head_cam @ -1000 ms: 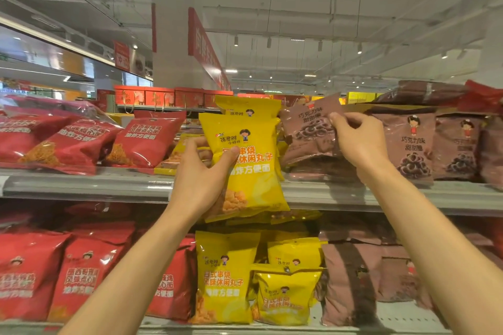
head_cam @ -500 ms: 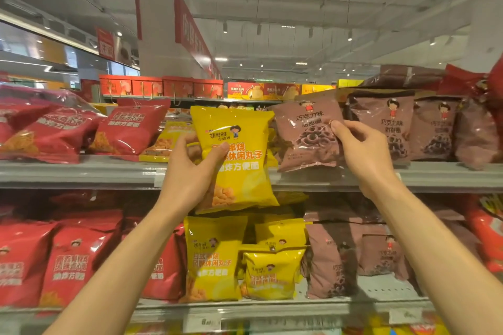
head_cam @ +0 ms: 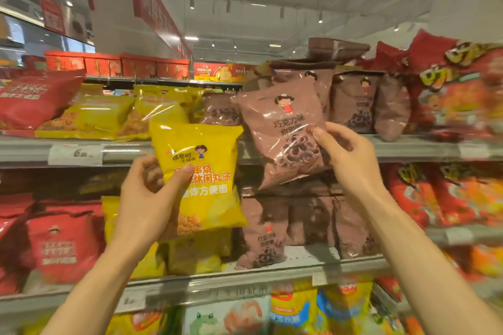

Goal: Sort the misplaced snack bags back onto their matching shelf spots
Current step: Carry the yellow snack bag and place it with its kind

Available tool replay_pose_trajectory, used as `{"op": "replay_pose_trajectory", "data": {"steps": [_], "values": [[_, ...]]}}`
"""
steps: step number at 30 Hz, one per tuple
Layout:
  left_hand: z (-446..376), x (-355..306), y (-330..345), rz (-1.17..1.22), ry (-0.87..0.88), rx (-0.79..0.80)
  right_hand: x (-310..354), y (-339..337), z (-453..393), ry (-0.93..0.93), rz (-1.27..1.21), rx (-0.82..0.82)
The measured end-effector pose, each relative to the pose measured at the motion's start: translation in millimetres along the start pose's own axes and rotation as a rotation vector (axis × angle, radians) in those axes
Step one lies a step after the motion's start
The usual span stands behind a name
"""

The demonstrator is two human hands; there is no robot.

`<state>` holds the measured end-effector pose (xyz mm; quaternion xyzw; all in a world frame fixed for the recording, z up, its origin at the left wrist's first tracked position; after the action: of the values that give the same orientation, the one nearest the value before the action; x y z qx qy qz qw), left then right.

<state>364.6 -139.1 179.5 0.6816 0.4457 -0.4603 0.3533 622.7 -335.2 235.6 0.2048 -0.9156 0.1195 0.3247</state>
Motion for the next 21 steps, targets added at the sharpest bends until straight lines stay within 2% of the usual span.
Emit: {"op": "replay_pose_trajectory", "data": {"steps": [4, 7, 10, 13, 15, 21], "values": [[14.8, 6.6, 46.4, 0.016, -0.017, 0.010, -16.3, -54.5, -11.6, -0.020, 0.014, -0.066], [20.9, 6.6, 72.1, 0.032, -0.027, 0.010, -35.8, -91.1, -29.9, -0.022, 0.000, -0.187], [24.2, 6.5, 86.7, 0.023, -0.033, 0.007, -49.8, -113.3, -53.1, -0.023, -0.047, -0.307], [25.3, 5.6, 92.8, 0.001, -0.027, -0.004, -55.4, -121.2, -78.2, -0.048, -0.027, -0.356], [25.9, 4.8, 94.8, -0.008, -0.023, -0.008, -61.3, -120.4, -90.9, -0.046, -0.003, -0.358], [27.3, 3.1, 96.1, -0.024, -0.023, -0.015, -74.7, -108.3, -96.0, -0.060, 0.262, -0.198]]}}
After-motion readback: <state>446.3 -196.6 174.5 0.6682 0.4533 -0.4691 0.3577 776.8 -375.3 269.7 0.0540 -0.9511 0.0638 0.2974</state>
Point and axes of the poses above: each hand's wrist, its own z-axis away from the middle knuckle, its own y-axis out of the palm, x = y × z, the point moved 6 cm from there along -z, towards the middle knuckle, and after that the axes turned 12 degrees about -y, right-handed, at the moved point
